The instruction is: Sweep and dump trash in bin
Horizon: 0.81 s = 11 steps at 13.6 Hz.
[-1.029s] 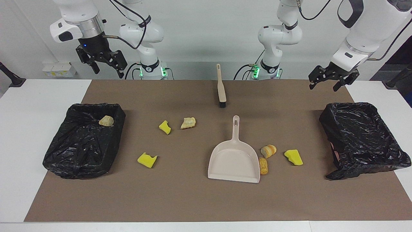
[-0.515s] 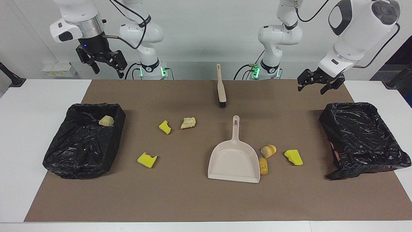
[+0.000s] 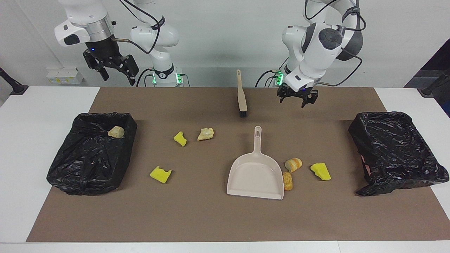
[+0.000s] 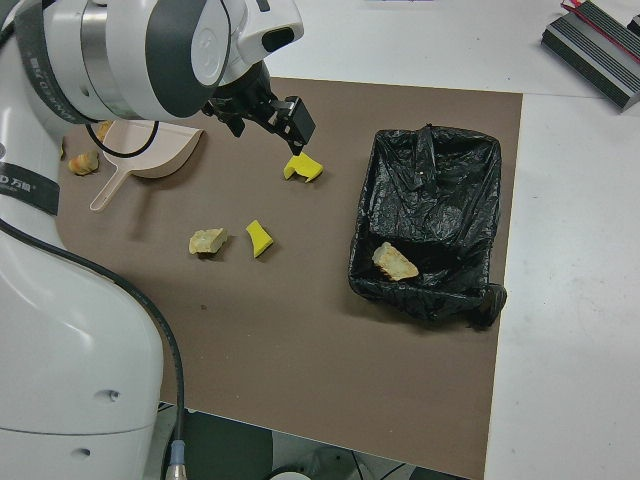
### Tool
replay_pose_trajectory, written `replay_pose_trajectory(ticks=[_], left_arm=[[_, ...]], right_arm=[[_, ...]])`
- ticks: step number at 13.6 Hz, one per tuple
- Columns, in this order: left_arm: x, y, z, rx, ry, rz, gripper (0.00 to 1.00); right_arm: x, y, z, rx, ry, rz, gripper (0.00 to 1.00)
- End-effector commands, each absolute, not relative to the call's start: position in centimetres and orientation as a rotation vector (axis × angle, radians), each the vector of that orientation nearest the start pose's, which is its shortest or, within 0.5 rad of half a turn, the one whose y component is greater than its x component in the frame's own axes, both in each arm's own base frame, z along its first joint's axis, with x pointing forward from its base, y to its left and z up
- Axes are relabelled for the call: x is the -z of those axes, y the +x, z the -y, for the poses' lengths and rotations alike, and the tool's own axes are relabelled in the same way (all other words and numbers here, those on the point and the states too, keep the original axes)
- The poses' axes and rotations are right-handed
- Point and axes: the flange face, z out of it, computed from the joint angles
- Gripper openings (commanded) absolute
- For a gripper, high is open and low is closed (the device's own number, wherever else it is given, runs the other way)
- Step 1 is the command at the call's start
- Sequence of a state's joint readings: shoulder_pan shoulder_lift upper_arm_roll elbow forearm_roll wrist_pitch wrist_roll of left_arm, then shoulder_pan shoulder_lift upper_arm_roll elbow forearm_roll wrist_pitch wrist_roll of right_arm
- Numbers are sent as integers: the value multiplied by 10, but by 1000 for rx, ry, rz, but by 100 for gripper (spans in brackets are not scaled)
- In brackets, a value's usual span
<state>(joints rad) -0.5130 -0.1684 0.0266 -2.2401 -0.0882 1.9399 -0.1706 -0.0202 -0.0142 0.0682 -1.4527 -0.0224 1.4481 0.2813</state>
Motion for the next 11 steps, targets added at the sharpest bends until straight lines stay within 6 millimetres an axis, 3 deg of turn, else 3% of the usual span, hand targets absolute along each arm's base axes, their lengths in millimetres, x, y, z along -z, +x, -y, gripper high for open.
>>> replay_pose_trajectory(ticks=[1, 3, 6, 8, 11], left_arm=[[-387, 358, 270, -218, -3136, -382, 100], [-377, 330, 304, -176, -3145, -350, 100], [-360, 268, 351, -169, -3125, -380, 100], [-350, 230, 361, -192, -3098, -403, 100], [-350, 187, 357, -206, -3137, -429, 100]], right_arm=[[-680, 532, -20, 4, -3130, -339, 100], [-680, 533, -20, 9, -3130, -339, 100], [-680, 533, -20, 9, -3130, -339, 100], [-680, 532, -20, 2, -3131, -336, 100], [-680, 532, -21, -1, -3130, -334, 100]])
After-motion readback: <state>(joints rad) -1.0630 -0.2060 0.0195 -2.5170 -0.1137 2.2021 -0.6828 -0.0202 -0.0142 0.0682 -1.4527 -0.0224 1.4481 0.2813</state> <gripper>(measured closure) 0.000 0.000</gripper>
